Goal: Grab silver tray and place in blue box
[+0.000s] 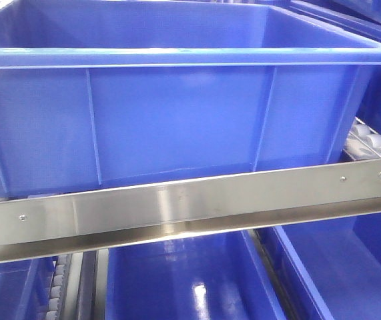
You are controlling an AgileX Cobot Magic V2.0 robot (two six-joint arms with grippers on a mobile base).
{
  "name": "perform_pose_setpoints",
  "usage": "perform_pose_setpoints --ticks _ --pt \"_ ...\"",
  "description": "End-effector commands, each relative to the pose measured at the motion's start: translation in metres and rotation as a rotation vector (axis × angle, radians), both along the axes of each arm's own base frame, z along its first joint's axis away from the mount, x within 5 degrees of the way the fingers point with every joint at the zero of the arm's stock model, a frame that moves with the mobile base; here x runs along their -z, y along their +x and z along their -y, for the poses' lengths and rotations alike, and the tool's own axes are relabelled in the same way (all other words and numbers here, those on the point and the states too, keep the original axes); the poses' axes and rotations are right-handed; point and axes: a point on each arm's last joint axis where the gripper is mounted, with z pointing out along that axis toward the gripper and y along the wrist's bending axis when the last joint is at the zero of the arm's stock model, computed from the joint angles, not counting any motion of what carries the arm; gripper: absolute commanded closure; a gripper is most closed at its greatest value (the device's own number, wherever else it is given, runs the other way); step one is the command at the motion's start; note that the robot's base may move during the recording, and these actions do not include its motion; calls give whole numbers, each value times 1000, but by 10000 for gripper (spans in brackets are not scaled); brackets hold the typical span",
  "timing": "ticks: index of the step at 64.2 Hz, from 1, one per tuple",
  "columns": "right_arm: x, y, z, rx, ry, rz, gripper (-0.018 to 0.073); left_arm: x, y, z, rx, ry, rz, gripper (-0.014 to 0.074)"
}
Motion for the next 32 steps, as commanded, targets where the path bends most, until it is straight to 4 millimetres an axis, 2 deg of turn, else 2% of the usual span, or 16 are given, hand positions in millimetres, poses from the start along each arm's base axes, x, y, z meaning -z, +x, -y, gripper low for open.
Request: perform_pose_setpoints --ticks 1,32 --pt "-15 -6 0 -24 17 155 507 -15 -7 -6 36 -91 96 691" --pt "-15 -7 0 -25 18 160 507 -16 -9 -8 40 -108 90 691"
